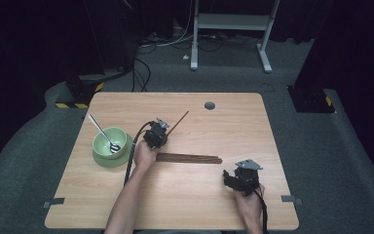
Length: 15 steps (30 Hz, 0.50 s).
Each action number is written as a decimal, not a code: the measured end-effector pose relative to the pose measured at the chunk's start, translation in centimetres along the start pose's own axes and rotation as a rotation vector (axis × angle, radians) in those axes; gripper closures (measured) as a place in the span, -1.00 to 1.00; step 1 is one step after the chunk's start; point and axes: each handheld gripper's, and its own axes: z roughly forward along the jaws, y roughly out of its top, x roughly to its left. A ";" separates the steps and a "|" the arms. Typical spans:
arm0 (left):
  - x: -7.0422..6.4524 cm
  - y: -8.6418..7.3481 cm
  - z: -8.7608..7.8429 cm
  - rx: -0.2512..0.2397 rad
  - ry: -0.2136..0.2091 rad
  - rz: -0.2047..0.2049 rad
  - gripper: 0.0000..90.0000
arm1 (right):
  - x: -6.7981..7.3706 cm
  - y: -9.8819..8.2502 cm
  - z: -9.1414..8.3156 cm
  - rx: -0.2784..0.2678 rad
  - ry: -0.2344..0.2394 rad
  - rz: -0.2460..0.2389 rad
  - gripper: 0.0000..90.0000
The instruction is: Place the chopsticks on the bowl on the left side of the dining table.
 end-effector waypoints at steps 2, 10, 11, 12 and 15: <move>0.0 0.0 0.0 0.000 0.004 0.008 0.87 | 0.0 0.0 0.0 0.000 0.000 0.000 -0.42; -0.1 0.0 0.1 -0.011 0.004 -0.009 0.87 | 0.0 0.0 0.0 0.000 0.000 0.000 -0.42; -0.1 0.0 0.1 -0.011 0.002 -0.012 0.87 | 0.0 0.0 0.0 0.000 0.000 0.000 -0.42; 0.0 0.0 0.1 -0.012 0.000 -0.014 0.87 | 0.0 0.0 0.0 0.000 0.000 0.000 -0.42; 0.0 0.0 0.1 -0.017 -0.004 -0.028 0.87 | 0.0 0.0 0.0 0.000 0.000 0.000 -0.42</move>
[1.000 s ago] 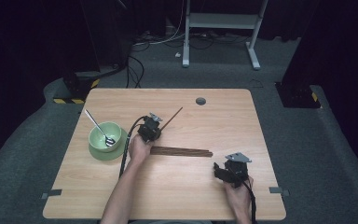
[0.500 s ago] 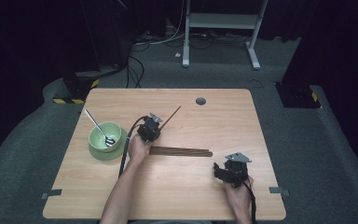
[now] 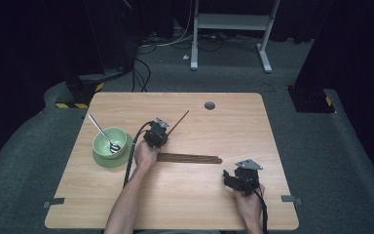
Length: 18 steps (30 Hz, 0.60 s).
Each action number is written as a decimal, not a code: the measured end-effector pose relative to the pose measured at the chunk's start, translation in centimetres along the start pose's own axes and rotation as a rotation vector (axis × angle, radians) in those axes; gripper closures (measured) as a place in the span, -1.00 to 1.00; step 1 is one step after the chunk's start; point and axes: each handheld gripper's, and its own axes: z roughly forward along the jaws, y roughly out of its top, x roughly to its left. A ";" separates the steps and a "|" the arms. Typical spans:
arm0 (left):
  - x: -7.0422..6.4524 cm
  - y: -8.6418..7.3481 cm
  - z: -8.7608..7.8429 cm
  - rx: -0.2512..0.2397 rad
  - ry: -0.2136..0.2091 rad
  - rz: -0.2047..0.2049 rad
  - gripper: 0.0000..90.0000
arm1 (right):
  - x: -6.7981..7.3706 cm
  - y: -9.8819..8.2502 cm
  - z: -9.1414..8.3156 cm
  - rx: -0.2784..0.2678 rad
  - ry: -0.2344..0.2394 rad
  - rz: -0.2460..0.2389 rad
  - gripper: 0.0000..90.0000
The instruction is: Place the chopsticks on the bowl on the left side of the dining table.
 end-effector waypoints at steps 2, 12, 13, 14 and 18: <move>0.1 0.1 -0.2 -0.014 -0.001 -0.012 0.87 | 0.0 0.0 0.0 0.000 0.000 0.000 -0.42; 0.3 0.4 -1.2 -0.060 -0.035 -0.038 0.87 | 0.0 0.0 0.0 0.000 0.000 0.000 -0.42; 0.2 0.4 -1.2 -0.060 -0.037 -0.034 0.87 | 0.0 0.0 0.0 0.000 0.000 0.000 -0.42; 0.2 0.4 -1.3 -0.061 -0.038 -0.029 0.87 | 0.0 0.0 0.0 0.000 0.000 0.000 -0.42; 0.0 0.6 -1.5 -0.077 -0.050 -0.033 0.88 | 0.0 0.0 0.0 0.000 0.000 0.000 -0.42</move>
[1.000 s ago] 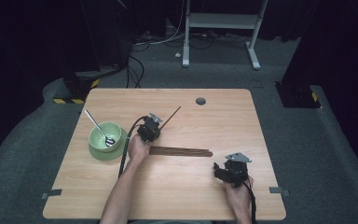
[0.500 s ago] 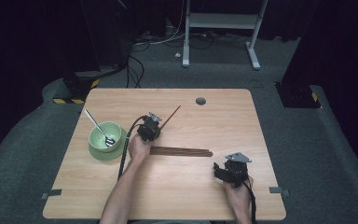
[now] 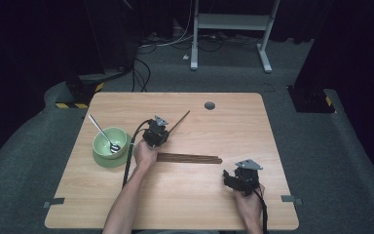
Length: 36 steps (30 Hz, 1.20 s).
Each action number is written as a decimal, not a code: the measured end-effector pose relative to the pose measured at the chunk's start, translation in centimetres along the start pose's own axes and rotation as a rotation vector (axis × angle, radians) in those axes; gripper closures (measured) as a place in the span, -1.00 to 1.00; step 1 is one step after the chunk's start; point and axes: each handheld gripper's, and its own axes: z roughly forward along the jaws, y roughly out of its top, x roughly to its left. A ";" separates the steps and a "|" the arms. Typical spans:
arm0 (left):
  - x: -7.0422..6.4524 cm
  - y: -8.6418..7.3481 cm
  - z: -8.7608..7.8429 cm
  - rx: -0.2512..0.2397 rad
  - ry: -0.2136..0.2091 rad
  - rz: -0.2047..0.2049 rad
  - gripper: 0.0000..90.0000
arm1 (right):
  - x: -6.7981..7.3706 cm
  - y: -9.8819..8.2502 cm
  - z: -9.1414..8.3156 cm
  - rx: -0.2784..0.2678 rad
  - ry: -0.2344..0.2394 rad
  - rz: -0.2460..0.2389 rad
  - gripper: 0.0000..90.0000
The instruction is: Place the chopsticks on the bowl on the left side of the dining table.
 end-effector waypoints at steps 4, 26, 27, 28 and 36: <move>0.1 0.1 -0.4 -0.007 -0.010 -0.003 0.88 | 0.0 0.0 0.0 0.000 0.000 0.000 -0.42; -0.1 0.4 -3.8 -0.078 -0.091 0.009 0.87 | 0.0 0.0 0.0 0.000 0.000 0.000 -0.42; -0.1 0.4 -4.0 -0.080 -0.092 0.010 0.87 | 0.0 0.0 0.0 0.000 0.000 0.000 -0.42; -0.1 0.4 -4.1 -0.081 -0.096 0.009 0.87 | 0.0 0.0 0.0 0.000 0.000 0.000 -0.42; -0.2 0.2 -5.3 -0.094 -0.104 0.057 0.87 | 0.0 0.0 0.0 0.000 0.000 0.000 -0.42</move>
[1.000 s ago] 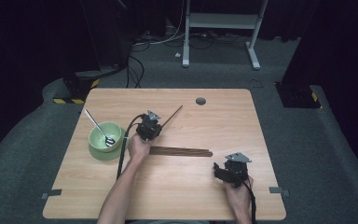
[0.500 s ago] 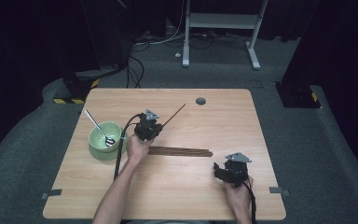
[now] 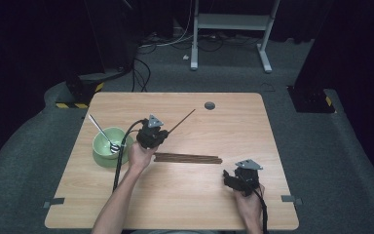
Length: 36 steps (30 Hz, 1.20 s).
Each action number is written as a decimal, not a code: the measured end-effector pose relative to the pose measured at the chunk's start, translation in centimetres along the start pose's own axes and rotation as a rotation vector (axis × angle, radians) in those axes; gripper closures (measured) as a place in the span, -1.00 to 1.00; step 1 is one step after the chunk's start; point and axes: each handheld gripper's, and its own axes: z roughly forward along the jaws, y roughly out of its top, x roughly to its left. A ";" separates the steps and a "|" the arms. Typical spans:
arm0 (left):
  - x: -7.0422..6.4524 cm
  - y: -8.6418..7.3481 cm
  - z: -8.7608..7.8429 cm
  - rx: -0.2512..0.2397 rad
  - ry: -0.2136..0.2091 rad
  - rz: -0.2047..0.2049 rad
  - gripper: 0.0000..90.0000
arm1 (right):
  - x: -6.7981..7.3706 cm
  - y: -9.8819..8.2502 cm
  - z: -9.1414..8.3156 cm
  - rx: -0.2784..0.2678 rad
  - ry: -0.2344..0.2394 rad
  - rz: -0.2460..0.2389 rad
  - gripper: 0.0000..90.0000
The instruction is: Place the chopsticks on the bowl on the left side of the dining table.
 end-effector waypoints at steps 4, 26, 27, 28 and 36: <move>0.1 -0.1 -0.7 -0.008 -0.011 0.009 0.88 | 0.0 0.0 0.0 0.000 0.000 0.000 -0.42; 2.0 -2.0 -4.6 -0.032 -0.003 -0.004 0.88 | 0.0 0.0 0.0 0.000 0.000 0.000 -0.42; 2.0 -2.1 -4.8 -0.035 -0.003 -0.006 0.88 | 0.0 0.0 0.0 0.000 0.000 0.000 -0.42; 2.1 -2.1 -5.0 -0.038 -0.001 -0.007 0.88 | 0.0 0.0 0.0 0.000 0.000 0.000 -0.42; 2.4 -2.5 -6.6 -0.051 0.015 0.012 0.88 | 0.0 0.0 0.0 0.000 0.000 0.000 -0.42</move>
